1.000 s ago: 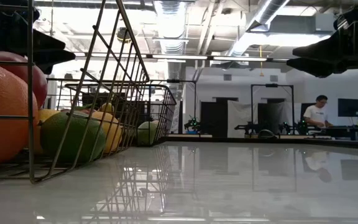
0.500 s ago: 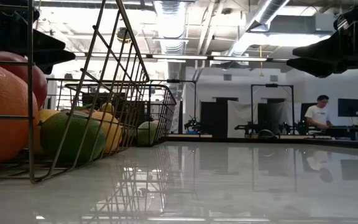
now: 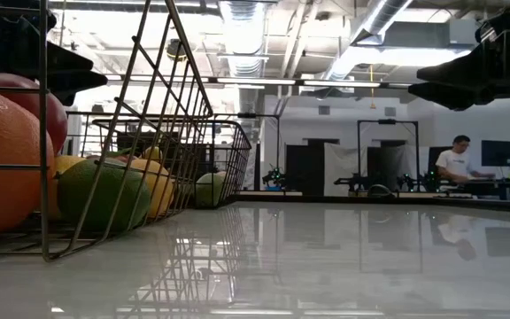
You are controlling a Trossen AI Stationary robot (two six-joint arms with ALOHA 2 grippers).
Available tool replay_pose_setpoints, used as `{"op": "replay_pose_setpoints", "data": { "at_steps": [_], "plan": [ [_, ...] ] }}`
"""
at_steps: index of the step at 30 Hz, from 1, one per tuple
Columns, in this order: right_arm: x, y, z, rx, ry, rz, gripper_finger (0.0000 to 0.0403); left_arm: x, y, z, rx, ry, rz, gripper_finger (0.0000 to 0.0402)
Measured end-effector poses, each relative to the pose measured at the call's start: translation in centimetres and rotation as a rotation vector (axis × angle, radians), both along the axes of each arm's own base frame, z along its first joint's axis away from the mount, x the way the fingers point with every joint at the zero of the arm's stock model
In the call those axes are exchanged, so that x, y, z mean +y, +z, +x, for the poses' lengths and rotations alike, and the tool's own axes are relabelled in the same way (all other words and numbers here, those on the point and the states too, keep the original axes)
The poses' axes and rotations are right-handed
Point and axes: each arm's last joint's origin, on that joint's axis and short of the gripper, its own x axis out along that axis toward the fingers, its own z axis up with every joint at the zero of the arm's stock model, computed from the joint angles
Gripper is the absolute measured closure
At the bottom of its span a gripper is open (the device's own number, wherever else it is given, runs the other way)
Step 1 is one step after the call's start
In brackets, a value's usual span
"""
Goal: Sort produce into baskets
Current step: Return to Home Position
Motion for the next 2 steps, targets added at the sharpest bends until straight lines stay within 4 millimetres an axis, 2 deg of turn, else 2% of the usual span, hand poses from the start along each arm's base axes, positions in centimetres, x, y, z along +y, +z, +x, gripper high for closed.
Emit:
{"op": "replay_pose_setpoints", "data": {
  "at_steps": [2],
  "plan": [
    [0.0, 0.0, 0.0, 0.0, 0.0, 0.0, 0.002, 0.0, 0.0, 0.0, 0.0, 0.0, 0.0, 0.0203]
  ]
}}
